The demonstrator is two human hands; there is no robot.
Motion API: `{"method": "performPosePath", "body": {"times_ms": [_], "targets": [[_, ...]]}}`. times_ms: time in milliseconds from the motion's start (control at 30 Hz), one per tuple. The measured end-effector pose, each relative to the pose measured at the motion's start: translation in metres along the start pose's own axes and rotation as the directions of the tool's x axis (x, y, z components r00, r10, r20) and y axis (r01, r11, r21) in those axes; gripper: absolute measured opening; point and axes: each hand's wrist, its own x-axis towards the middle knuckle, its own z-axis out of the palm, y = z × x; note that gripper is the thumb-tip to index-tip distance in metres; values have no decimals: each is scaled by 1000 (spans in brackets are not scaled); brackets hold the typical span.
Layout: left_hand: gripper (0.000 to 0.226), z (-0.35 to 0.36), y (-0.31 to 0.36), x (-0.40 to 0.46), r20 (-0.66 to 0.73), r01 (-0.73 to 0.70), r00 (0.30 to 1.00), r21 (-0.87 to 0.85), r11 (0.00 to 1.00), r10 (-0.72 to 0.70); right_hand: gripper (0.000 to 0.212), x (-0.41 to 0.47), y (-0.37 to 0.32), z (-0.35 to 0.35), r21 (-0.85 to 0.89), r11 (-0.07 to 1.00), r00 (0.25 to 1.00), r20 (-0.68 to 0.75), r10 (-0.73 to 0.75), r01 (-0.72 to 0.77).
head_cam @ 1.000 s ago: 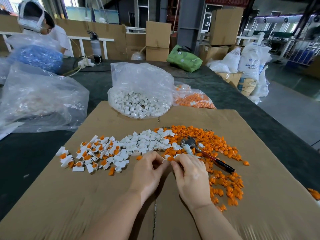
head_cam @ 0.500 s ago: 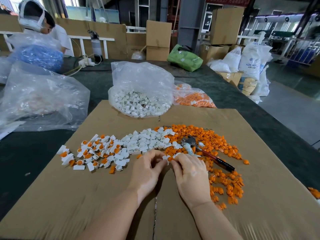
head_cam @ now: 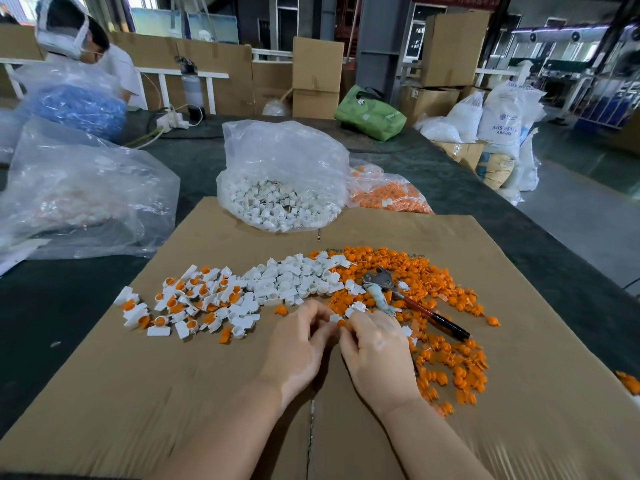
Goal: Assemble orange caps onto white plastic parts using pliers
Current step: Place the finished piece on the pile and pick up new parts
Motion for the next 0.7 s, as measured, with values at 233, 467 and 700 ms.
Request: {"method": "performPosePath", "body": {"times_ms": [233, 467, 700], "targets": [[13, -1, -1, 4, -12, 102, 994, -152, 983, -105, 19, -2, -1, -2, 12, 1000, 1000, 27, 12, -12], [11, -2, -1, 5, -2, 107, 994, -159, 981, -108, 26, 0, -3, -7, 105, 994, 999, 41, 13, -17], [11, -2, -1, 5, -3, 100, 995, -148, 984, -102, 22, 2, -3, -8, 102, 995, 999, 53, 10, -16]]}}
